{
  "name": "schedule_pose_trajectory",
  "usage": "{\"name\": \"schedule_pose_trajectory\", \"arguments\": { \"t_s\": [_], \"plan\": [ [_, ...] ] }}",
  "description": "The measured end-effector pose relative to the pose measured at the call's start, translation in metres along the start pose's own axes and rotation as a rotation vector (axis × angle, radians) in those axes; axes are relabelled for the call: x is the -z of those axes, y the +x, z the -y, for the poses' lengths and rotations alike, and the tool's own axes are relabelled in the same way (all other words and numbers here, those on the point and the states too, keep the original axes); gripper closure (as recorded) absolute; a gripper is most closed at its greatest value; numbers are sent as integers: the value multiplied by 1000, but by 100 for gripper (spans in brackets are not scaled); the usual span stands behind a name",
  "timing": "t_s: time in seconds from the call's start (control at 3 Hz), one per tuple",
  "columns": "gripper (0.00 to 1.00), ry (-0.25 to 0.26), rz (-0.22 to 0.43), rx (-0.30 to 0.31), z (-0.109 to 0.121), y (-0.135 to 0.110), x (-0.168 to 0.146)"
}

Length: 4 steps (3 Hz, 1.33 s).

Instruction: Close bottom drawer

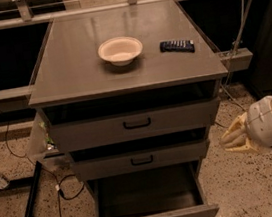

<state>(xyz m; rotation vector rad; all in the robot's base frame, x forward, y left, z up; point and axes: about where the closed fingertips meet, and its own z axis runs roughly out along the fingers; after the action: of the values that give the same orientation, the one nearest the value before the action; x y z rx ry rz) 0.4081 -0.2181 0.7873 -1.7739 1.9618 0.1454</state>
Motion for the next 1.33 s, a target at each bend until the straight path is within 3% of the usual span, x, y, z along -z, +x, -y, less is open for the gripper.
{"name": "schedule_pose_trajectory", "arguments": {
  "t_s": [0.33, 0.67, 1.0, 1.33],
  "plan": [
    [100, 0, 0, 0, 0, 0, 0],
    [100, -2, -1, -1, -1, 0, -1],
    [100, -32, -10, -47, -14, 16, -24],
    [100, -58, 27, -71, -30, 31, -56]
  ]
}}
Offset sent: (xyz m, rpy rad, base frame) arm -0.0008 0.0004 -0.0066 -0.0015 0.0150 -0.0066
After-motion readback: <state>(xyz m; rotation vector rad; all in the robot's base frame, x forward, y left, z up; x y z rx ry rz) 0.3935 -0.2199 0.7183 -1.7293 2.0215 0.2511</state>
